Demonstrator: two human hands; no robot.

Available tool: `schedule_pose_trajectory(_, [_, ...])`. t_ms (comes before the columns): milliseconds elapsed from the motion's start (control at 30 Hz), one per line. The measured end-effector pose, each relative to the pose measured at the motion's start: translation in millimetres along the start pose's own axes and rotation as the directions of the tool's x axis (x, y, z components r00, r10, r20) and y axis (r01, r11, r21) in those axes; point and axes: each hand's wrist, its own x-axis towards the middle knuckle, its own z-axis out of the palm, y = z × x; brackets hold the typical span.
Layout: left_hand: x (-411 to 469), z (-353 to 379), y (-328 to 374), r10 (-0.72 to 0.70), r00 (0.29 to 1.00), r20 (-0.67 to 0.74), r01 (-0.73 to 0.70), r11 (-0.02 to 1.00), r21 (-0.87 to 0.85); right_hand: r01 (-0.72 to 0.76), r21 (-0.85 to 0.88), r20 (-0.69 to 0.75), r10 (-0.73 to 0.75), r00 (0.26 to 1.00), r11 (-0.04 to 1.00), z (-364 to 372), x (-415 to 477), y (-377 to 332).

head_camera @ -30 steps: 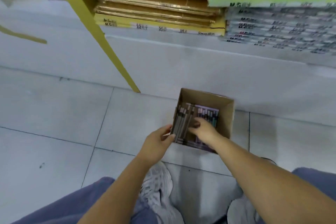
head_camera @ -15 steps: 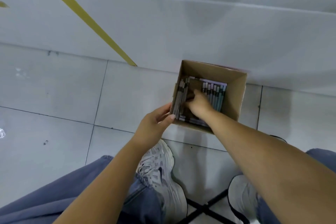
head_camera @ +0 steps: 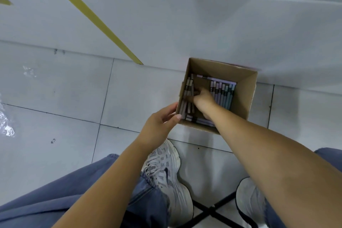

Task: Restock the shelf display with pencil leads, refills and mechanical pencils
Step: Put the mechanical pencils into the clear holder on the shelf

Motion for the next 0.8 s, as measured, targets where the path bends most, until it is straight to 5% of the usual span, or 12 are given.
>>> schedule_pose_trajectory(467, [0.8, 2.1, -4.4, -0.012, 1.0, -0.018, 0.012, 1.0, 0.002, -0.093, 0.148, 0.205, 0.061, 0.977, 0.985, -4.6, 0.7, 5.4])
schedule_pose_trajectory(800, [-2.9, 10.3, 9.2, -0.006, 0.994, -0.105, 0.025, 0.983, 0.184, 0.112, 0.118, 0.164, -0.131, 0.978, 0.987, -42.1, -52.8, -14.7])
